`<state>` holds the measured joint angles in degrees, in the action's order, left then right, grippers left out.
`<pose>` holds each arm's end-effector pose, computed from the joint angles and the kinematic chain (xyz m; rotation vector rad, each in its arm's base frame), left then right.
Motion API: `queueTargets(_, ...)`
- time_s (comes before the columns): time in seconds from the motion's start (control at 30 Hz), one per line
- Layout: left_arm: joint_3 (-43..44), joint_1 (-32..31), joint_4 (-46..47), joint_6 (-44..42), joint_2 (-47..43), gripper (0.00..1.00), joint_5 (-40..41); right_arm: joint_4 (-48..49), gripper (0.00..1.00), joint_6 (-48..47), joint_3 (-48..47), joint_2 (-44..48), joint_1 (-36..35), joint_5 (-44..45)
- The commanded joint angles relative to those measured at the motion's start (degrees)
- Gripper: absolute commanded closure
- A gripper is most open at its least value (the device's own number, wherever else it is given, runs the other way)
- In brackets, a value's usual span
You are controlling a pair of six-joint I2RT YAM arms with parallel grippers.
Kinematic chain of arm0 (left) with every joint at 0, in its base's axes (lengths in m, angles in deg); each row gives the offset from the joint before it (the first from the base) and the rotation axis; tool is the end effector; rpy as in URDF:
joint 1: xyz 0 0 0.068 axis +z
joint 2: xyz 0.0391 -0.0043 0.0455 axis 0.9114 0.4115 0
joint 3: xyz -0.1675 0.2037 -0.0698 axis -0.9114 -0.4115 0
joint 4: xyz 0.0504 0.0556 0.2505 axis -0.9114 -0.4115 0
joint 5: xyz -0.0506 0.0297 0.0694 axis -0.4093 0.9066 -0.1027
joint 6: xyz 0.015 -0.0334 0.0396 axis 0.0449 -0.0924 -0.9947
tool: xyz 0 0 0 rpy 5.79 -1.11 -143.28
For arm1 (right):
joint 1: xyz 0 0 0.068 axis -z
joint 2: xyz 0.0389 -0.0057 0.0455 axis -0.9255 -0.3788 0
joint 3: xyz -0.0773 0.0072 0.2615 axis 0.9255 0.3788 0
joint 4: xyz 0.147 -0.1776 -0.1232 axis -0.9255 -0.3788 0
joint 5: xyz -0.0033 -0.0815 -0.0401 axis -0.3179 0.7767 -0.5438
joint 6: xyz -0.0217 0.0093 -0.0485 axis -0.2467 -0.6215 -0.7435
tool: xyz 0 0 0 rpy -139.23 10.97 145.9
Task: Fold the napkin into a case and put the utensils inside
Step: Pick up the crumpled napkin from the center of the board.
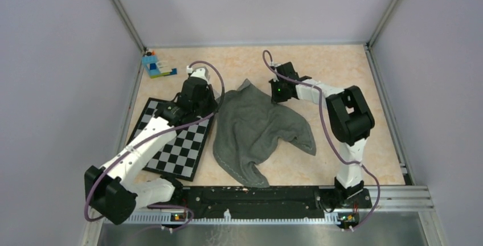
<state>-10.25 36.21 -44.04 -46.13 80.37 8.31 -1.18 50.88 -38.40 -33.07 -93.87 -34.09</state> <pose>0.2154 -0.1160 0.3117 -0.1154 2.2692 -0.4123 0.3835 0.1924 0.1627 -0.3375 2.5142 0.4198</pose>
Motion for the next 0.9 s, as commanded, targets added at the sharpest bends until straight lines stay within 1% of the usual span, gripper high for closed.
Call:
queueTargets(0.0,3.58,0.29,7.71,0.30,4.82,1.00,-5.21,-1.76,1.00,0.69,1.82,10.54,1.09,6.58)
queueTargets(0.07,6.10,0.27,10.30,0.43,7.89,1.00,-6.90,-5.74,1.00,2.32,1.56,15.53,2.49,11.92)
queueTargets(0.17,10.71,0.31,11.96,0.37,13.09,1.00,-8.69,-8.47,1.00,-0.08,2.41,24.05,1.26,17.03)
queueTargets(0.23,13.40,0.39,11.71,0.33,15.91,1.00,-9.53,-10.43,1.00,-2.83,2.77,27.05,-2.53,18.63)
queueTargets(0.3,13.46,0.49,11.80,0.33,17.06,1.00,-8.83,-13.12,1.00,-4.85,3.69,28.20,-8.85,19.54)
queueTargets(0.33,12.43,0.68,12.03,0.29,17.13,1.00,-8.68,-14.18,1.00,-4.88,4.98,28.30,-12.63,18.22)
queueTargets(0.4,8.87,1.36,12.40,0.16,16.39,1.00,-7.75,-14.54,1.00,-4.00,8.81,27.90,-19.83,9.91)
queueTargets(0.47,4.32,2.50,12.69,0.09,15.09,1.00,-6.61,-12.38,1.00,-3.03,12.76,27.31,-25.22,-5.28)
queueTargets(0.5,1.96,3.30,12.71,-0.12,14.38,1.00,-6.59,-10.59,0.92,-0.96,14.47,27.84,-26.24,-11.24)
queueTargets(0.53,0.07,3.82,12.73,-0.34,13.45,1.00,-6.27,-7.96,0.77,1.61,16.40,29.49,-26.14,-15.00)
queueTargets(0.57,-1.75,4.30,12.60,-0.63,12.63,1.00,-5.91,-6.15,0.62,3.46,18.68,31.88,-25.20,-15.38)
queueTargets(0.6,-3.16,4.60,12.47,-0.95,11.50,1.00,-5.82,-5.04,0.51,4.68,19.49,34.73,-23.45,-14.28)
queueTargets(0.63,-4.17,4.74,12.40,-1.25,10.58,1.00,-5.92,-5.02,0.44,5.29,19.75,37.22,-21.22,-13.56)
queueTargets(0.7,-5.57,4.76,12.53,-1.91,9.01,1.00,-7.31,-5.57,0.36,5.70,18.99,40.96,-15.21,-12.97)
queueTargets(0.77,-6.04,4.76,12.15,-2.38,7.98,1.00,-9.19,-6.27,0.33,6.15,17.65,41.69,-10.14,-10.38)
queueTargets(0.8,-6.01,4.77,11.79,-2.32,7.55,1.00,-9.91,-6.54,0.32,6.27,16.99,40.90,-8.31,-8.90)
queueTargets(0.87,-6.05,4.79,11.42,-2.26,7.13,1.00,-10.78,-6.18,0.32,6.41,15.12,36.18,-5.88,-8.58)
